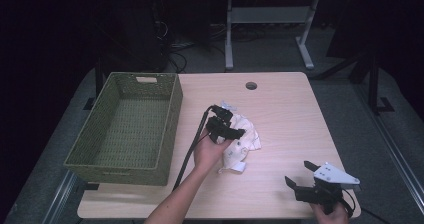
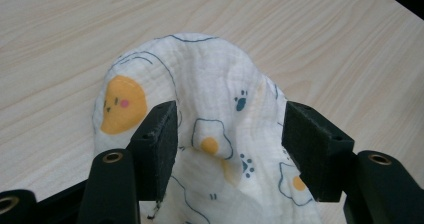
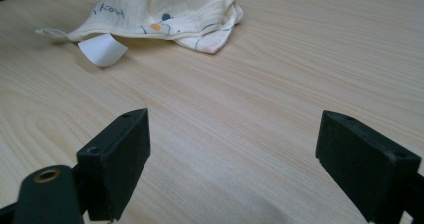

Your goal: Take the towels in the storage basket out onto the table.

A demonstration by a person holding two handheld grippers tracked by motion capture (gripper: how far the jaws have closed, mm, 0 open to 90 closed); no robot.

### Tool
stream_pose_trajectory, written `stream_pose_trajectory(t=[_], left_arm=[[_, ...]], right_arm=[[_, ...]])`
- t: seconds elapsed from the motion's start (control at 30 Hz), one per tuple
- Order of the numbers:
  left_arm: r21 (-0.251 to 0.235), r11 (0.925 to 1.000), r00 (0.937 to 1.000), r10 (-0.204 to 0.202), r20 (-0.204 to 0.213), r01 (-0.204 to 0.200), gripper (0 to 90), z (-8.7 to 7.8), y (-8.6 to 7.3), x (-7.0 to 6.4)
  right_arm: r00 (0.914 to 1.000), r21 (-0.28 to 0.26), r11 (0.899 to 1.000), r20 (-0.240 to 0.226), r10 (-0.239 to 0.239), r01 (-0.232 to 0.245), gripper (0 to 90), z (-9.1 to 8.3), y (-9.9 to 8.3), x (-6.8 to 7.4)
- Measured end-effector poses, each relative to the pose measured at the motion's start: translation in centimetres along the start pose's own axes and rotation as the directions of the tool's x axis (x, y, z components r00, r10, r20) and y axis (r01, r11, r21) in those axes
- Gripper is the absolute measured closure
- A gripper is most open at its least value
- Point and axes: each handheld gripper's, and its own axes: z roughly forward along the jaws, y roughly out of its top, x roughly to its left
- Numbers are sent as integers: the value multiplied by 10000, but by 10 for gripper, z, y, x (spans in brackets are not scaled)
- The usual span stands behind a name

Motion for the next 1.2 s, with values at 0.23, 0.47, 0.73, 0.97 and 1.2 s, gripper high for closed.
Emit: stream_pose_trajectory(t=[0.23, 0.47, 0.73, 0.97, 1.2], left_arm=[[-158, 9993, 9994, 326, 64, -324, 326, -5, -4, -3], [-456, 9982, 9988, 414, 244, -402, 296, -14, -9, -7], [-824, 9955, 9982, 498, 345, -469, 282, -29, -17, -10], [-1012, 9941, 9981, 444, 416, -400, 269, -37, -24, -9], [-1028, 9934, 9978, 548, 375, -507, 273, -45, -36, -9]], right_arm=[[10000, 75, 10000, 2, -10, 10, 137, 1, 0, 1], [10000, 75, 10000, 3, -8, 8, 137, 0, 0, 2], [9999, 66, 9999, 26, -115, 115, 137, 0, 0, 2], [10000, 102, 9999, 28, -91, 91, 137, 0, 0, 3], [9999, 150, 9998, 49, -107, 106, 137, 1, 0, 4]])
